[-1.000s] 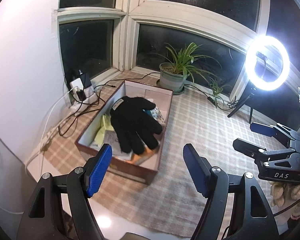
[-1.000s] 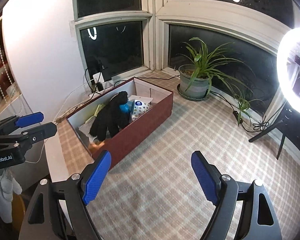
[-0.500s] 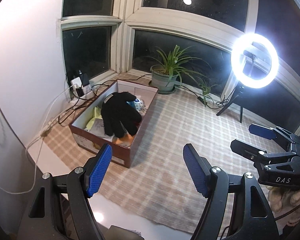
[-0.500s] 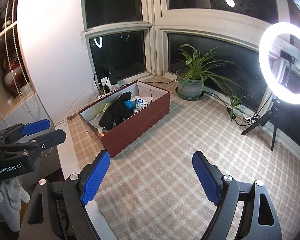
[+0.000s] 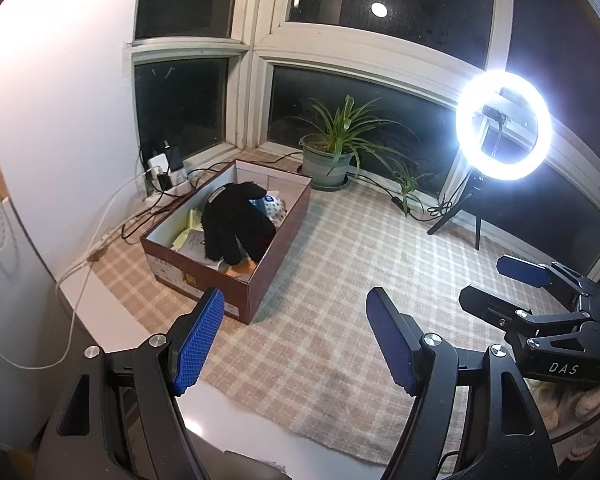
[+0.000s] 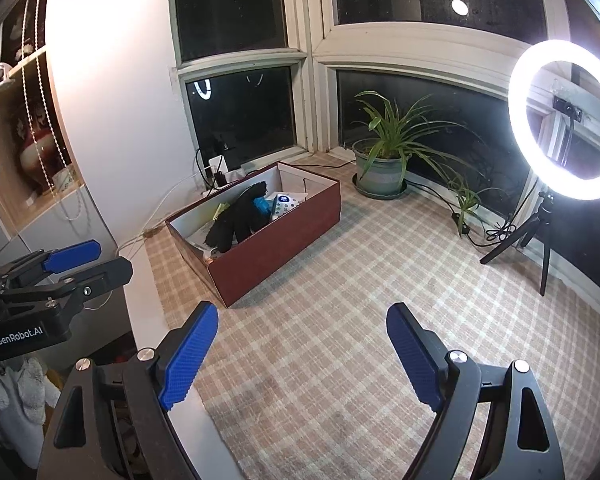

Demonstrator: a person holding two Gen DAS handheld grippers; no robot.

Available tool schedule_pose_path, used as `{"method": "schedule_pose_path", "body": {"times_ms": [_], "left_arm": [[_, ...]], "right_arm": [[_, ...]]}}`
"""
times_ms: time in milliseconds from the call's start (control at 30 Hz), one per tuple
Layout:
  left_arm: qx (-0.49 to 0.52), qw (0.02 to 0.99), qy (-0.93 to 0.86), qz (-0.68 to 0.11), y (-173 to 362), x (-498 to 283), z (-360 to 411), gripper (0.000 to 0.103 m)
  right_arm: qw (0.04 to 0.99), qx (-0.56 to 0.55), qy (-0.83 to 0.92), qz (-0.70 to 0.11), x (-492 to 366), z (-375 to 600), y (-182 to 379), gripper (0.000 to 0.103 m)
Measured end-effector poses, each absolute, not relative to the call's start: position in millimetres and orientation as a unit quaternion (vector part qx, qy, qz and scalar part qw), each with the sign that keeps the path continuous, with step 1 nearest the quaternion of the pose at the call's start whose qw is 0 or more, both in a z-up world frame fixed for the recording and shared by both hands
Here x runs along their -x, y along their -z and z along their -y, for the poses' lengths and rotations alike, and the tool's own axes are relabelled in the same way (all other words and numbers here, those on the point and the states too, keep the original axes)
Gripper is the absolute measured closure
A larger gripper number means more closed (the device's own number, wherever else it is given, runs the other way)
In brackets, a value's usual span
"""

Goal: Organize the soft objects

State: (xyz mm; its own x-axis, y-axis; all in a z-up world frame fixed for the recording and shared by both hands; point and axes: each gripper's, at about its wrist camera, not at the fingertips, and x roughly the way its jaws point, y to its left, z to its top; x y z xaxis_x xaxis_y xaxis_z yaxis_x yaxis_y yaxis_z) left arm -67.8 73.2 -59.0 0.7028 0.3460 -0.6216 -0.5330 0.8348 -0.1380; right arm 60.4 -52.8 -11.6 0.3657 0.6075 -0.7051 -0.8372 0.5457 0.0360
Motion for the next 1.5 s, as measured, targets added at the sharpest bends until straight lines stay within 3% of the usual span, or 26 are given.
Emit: {"method": "schedule_pose_path", "body": {"times_ms": [1500], "left_arm": [[0.151, 0.912, -0.233, -0.301, 55.2, 67.8, -68.1, 0.029]], "right_arm": [[0.815, 0.154, -0.436, -0.349, -64.6, 75.1, 11.7, 0.019]]}}
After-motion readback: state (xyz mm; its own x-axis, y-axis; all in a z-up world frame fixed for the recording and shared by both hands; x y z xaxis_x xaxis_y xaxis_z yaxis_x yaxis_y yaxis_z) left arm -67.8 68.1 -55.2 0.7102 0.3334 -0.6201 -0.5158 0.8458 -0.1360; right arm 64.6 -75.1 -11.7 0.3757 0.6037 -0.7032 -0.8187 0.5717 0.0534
